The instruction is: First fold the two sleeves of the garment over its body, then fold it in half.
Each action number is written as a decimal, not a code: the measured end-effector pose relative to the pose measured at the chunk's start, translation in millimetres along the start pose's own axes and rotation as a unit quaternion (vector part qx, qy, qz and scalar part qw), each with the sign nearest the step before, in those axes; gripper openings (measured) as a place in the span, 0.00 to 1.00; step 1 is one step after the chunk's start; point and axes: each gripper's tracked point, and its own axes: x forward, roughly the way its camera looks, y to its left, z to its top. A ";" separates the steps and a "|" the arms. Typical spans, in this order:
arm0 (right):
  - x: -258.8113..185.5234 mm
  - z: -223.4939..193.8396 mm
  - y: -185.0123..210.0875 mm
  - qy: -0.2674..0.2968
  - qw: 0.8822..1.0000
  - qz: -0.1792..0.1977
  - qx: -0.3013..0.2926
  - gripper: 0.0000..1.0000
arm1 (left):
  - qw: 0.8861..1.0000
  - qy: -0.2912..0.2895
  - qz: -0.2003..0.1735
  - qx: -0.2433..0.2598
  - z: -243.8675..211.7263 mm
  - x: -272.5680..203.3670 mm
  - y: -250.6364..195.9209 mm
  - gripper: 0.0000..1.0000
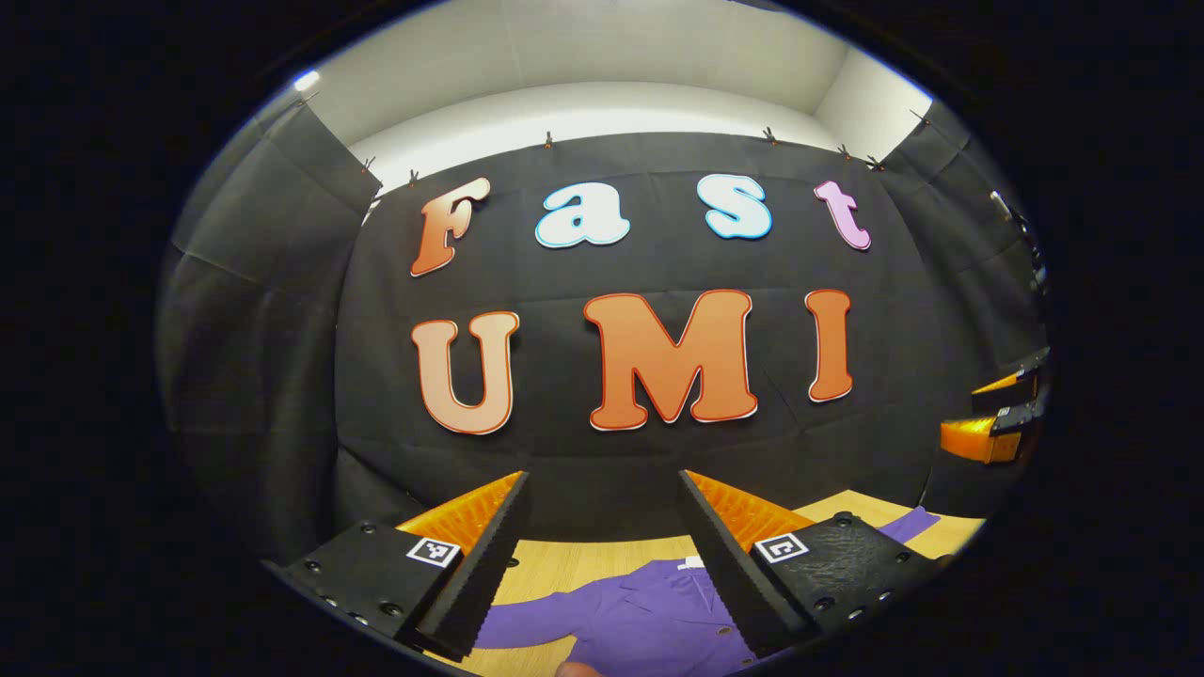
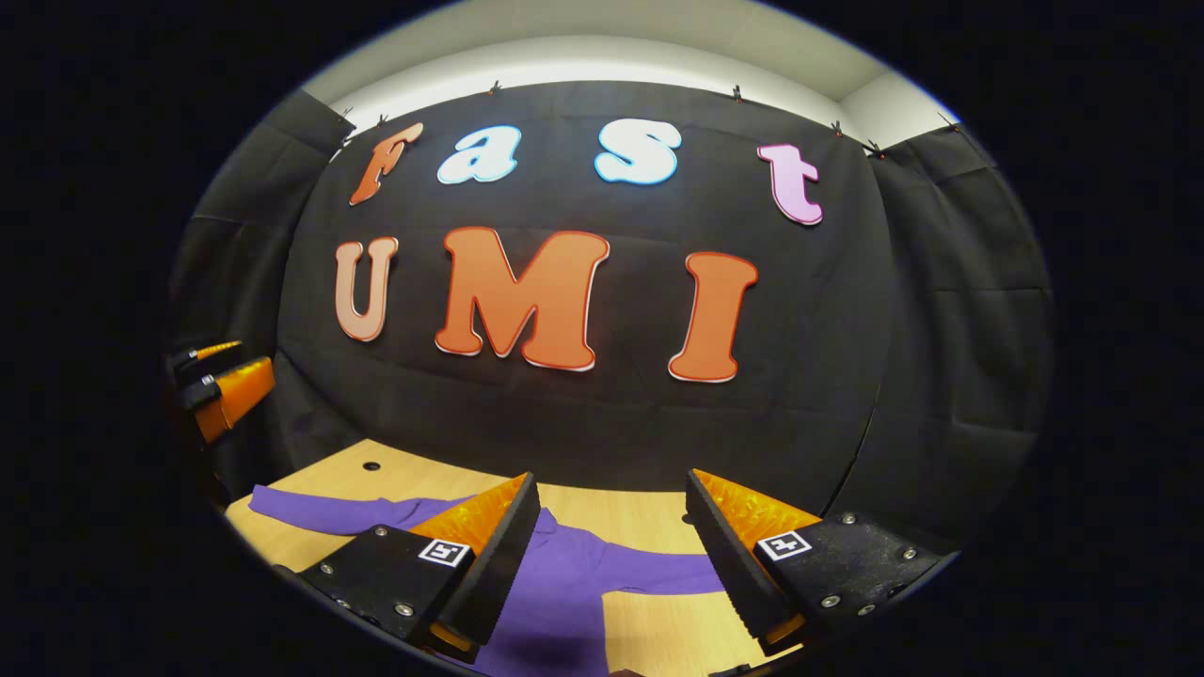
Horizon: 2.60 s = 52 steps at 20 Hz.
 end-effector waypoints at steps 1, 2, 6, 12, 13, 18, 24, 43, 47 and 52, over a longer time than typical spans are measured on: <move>4.7 -7.2 -9.4 0.007 1.000 -0.006 0.002 0.95 | 1.000 -0.001 0.004 0.000 -0.8 0.5 -4.7 0.98; 10.1 -14.7 -18.3 0.016 1.000 -0.010 0.005 0.95 | 1.000 0.001 0.005 0.002 -1.3 0.2 -8.2 0.98; 33.6 -48.4 -61.6 0.057 0.997 -0.036 0.023 0.95 | 1.000 0.007 0.011 0.003 -1.2 -1.3 -26.4 0.98; 67.4 -118.6 -141.2 0.138 0.986 -0.084 0.030 0.95 | 1.000 0.007 0.024 0.017 -0.3 -2.6 -48.3 0.98; 72.7 -133.0 -151.8 0.159 0.983 -0.085 0.036 0.95 | 0.999 0.011 0.026 0.019 -2.7 -2.6 -50.9 0.98; 98.8 -186.9 -194.8 0.257 0.959 -0.094 0.074 0.96 | 0.997 0.029 0.055 0.036 -13.3 -1.2 -55.0 0.98; 125.0 -220.1 -217.5 0.348 0.929 -0.058 0.114 0.96 | 0.994 0.052 0.084 0.056 -22.0 -3.9 -59.5 0.98; 204.7 -373.6 -270.2 0.564 0.801 -0.027 0.200 0.95 | 0.977 0.121 0.123 0.129 -45.4 -5.9 -81.2 0.98; 207.0 -398.4 -278.2 0.579 0.792 -0.033 0.193 0.95 | 0.974 0.130 0.120 0.138 -53.4 -3.3 -86.0 0.98; 209.5 -408.3 -276.3 0.585 0.791 -0.038 0.174 0.94 | 0.969 0.167 0.126 0.132 -78.6 -1.3 -85.0 0.98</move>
